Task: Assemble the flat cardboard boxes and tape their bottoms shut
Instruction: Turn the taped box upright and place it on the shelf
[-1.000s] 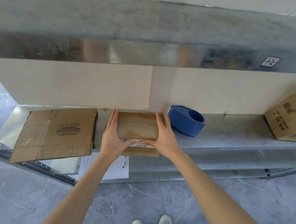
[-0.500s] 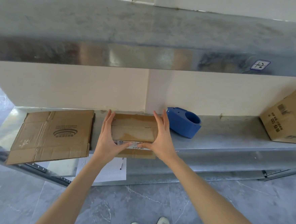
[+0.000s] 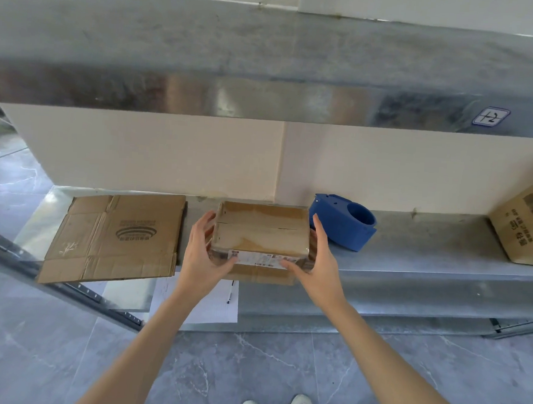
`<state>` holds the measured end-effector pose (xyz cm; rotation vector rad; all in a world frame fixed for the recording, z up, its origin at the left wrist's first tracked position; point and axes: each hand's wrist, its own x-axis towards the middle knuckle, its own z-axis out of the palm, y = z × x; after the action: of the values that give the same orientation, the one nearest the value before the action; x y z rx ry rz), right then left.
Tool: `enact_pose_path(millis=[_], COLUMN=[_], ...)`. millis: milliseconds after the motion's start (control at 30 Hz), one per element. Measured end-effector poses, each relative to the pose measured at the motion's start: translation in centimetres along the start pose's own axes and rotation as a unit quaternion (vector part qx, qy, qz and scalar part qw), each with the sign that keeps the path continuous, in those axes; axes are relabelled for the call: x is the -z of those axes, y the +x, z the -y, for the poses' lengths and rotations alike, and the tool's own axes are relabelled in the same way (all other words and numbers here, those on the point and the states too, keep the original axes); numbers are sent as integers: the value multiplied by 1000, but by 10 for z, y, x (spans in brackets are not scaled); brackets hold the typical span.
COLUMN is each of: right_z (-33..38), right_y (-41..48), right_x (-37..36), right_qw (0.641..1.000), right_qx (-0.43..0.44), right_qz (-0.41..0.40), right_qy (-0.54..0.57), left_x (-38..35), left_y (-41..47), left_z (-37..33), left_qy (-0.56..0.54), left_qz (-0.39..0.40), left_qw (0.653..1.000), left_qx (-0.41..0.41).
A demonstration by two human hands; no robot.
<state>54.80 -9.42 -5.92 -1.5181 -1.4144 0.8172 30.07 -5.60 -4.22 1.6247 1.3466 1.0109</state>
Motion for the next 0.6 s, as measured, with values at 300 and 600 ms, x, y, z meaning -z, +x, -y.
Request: enact_pose_path(millis=[300,600], right_z=[-21,19], right_y=[-19,-5], right_x=[-4,12], right_qw=[995,996], right_qx=[-61,-64], right_qz=[9,-57], right_qy=[-73,-31], left_x=[-8,15], left_y=[-20,-15], left_z=[27,-1], left_qy=[4,-42], left_qz=[-18,21], left_qw=[995,998], left_qx=[97,49])
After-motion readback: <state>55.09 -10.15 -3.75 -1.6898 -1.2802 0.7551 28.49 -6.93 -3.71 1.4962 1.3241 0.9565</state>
